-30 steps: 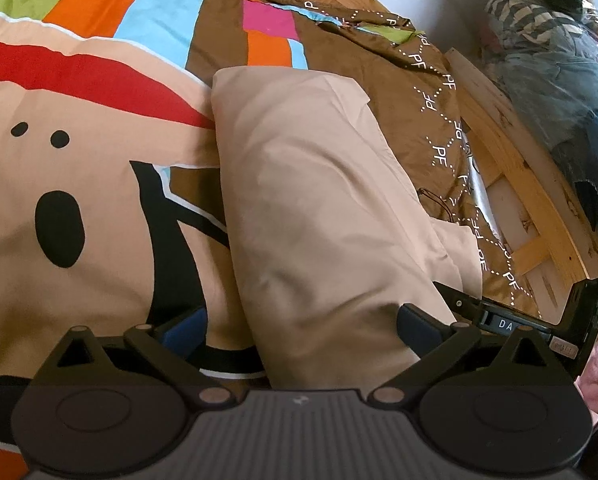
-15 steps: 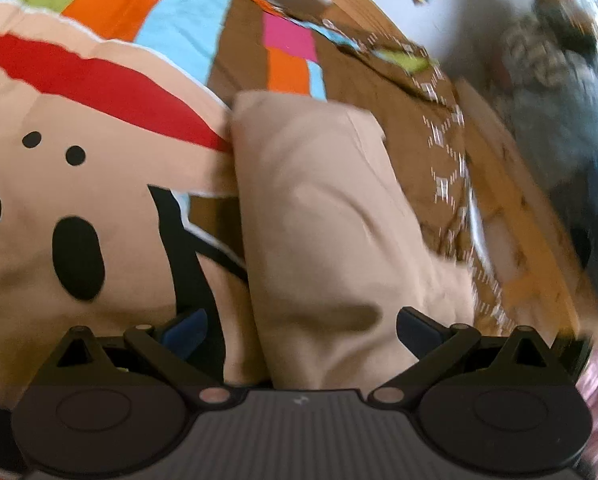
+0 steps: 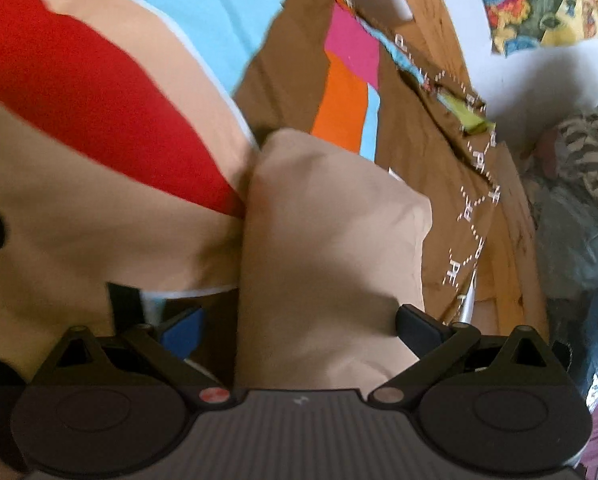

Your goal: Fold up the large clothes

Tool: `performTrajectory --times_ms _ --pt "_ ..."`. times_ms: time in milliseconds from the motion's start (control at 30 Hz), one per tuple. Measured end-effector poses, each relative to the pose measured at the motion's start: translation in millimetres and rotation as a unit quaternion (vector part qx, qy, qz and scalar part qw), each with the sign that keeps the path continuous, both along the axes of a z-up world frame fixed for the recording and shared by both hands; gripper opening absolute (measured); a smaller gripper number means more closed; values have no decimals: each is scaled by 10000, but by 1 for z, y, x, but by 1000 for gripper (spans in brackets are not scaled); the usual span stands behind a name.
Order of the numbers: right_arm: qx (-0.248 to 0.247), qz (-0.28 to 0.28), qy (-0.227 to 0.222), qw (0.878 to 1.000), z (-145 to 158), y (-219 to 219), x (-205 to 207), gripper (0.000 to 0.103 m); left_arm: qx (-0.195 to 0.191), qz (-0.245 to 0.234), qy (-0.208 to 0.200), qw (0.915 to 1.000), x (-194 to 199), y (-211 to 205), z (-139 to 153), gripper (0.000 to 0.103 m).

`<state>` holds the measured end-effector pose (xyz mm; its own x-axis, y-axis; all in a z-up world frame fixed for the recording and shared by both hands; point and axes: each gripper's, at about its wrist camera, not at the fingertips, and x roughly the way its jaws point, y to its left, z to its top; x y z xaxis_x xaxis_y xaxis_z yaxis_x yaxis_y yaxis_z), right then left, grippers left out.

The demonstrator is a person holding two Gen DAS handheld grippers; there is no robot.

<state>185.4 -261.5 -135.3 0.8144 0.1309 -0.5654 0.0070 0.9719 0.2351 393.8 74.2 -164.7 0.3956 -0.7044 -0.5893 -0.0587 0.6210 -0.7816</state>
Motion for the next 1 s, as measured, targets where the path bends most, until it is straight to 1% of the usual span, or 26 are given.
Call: performTrajectory --times_ms 67,100,133,200,233,267,333,367,400,467,567,733,800,933,1000 --pt "-2 3 -39 10000 0 1 -1 102 -95 -106 112 9998 5 -10 2 90" --pt "6 13 -60 10000 0 1 -2 102 86 -71 106 9999 6 -16 7 89" --pt "3 8 -77 10000 0 2 -3 99 272 -117 39 9996 4 -21 12 88" --pt "26 17 -108 9999 2 2 -5 94 738 -151 -158 9970 -1 -34 24 81" --pt "36 25 -134 9999 2 2 -6 85 892 -161 -290 9955 -5 -38 29 79" --pt "135 128 -174 9997 3 0 -7 67 1017 -175 -426 9937 -10 -41 35 76" --pt "265 245 -173 9992 4 0 -9 56 1285 -261 -768 9884 -20 -48 49 72" --pt "186 317 -186 9992 6 2 -9 46 1426 -336 -993 9842 -26 -53 57 69" --pt "98 369 -228 9990 8 5 -10 40 1557 -412 -1198 9796 -31 -58 64 67" --pt "65 376 -380 9985 16 8 -14 22 1704 -535 -1496 9725 -38 -64 77 64" --pt "-3 601 -648 9961 32 17 -18 17 1773 -701 -1763 9657 -45 -65 92 61" --pt "-13 1000 -1030 9896 56 45 -14 14 1958 -766 -2089 9551 -53 -50 115 59" --pt "59 1142 -1180 9864 66 57 -6 13 2098 -728 -2288 9478 -54 -39 129 59" --pt "174 1385 -1475 9792 85 82 16 13 2497 -558 -2733 9273 -51 -12 164 59" --pt "223 1479 -1576 9761 91 95 31 13 2646 -467 -2814 9212 -45 1 177 60"
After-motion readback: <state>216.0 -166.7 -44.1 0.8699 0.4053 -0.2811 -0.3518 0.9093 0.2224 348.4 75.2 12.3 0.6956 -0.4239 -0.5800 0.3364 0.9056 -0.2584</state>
